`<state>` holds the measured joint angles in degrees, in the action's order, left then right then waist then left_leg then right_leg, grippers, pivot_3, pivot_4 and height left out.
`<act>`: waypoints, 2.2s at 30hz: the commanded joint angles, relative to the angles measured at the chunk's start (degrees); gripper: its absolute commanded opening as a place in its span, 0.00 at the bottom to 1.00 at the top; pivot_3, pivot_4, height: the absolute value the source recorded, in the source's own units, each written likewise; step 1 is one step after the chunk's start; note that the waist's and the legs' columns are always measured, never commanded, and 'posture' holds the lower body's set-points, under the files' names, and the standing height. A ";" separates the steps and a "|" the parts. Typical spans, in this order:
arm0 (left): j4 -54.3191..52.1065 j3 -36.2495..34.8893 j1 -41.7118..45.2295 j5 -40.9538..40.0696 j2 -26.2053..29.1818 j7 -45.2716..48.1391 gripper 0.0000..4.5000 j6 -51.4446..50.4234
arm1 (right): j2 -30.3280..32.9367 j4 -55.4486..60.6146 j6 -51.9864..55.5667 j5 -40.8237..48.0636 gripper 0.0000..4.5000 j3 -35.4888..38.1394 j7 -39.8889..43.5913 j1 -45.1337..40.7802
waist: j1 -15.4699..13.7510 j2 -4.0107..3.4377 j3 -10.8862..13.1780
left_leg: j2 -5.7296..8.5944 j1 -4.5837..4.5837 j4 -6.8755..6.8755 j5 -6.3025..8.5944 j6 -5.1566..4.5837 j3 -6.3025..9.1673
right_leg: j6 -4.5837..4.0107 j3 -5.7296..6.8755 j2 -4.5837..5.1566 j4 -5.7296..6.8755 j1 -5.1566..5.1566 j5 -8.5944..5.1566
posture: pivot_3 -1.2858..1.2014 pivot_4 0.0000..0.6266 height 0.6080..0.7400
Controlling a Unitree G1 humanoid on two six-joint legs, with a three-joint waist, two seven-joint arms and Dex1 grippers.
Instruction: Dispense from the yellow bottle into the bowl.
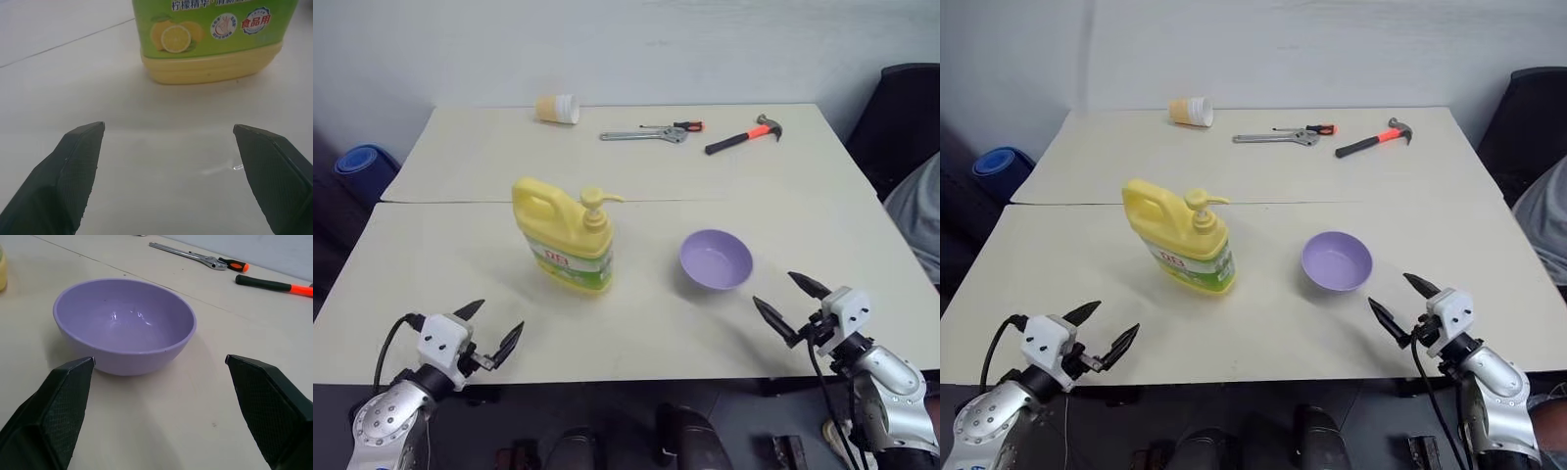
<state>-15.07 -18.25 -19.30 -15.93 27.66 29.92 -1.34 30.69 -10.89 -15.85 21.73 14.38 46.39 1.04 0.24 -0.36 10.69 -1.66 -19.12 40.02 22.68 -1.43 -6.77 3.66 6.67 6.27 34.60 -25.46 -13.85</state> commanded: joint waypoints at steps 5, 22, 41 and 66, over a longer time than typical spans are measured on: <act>-9.85 -4.37 4.46 -23.42 8.68 13.84 0.99 -13.83 | 2.54 4.79 1.92 4.23 1.00 3.71 3.80 5.01 | -0.76 0.03 -0.01 | 0.01 -0.07 0.05 -0.01 0.01 0.07 | 0.00 0.06 0.05 0.04 0.00 0.00 | 0.52 0.24 1.00; -10.70 5.78 25.09 -31.49 17.78 23.47 0.99 -27.51 | 6.83 3.55 4.06 4.60 1.00 0.83 13.51 -2.20 | 1.18 -0.07 -0.03 | -0.14 0.23 0.03 -0.11 0.36 -0.26 | 0.02 -0.47 -0.77 0.29 0.05 0.01 | 0.52 0.24 1.00; -13.48 6.42 25.96 -29.84 15.41 20.20 0.99 -28.90 | -0.61 -9.87 16.08 -11.68 1.00 -19.50 9.64 -26.59 | 1.24 -0.07 -0.03 | -0.11 -0.01 0.10 -0.14 0.32 -0.13 | 0.01 -0.34 -0.71 0.31 -0.06 0.01 | 0.52 0.24 1.00; -12.49 -4.49 30.83 -46.92 18.59 18.03 1.00 -37.98 | 5.00 -0.95 18.75 -10.32 0.01 -18.69 17.65 -31.75 | 1.26 -0.03 -0.01 | -0.13 -0.11 0.16 -0.15 0.32 -0.07 | 0.01 -0.32 -0.59 0.34 -0.12 0.01 | 0.52 0.24 1.00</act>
<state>-26.10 -19.39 10.28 -57.51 44.82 48.72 -37.36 34.31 -16.67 2.54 9.41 -5.33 62.01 -28.86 1.51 -0.38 10.68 -1.80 -19.19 40.18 22.53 -1.10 -6.84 3.67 6.34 5.72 34.94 -25.56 -13.85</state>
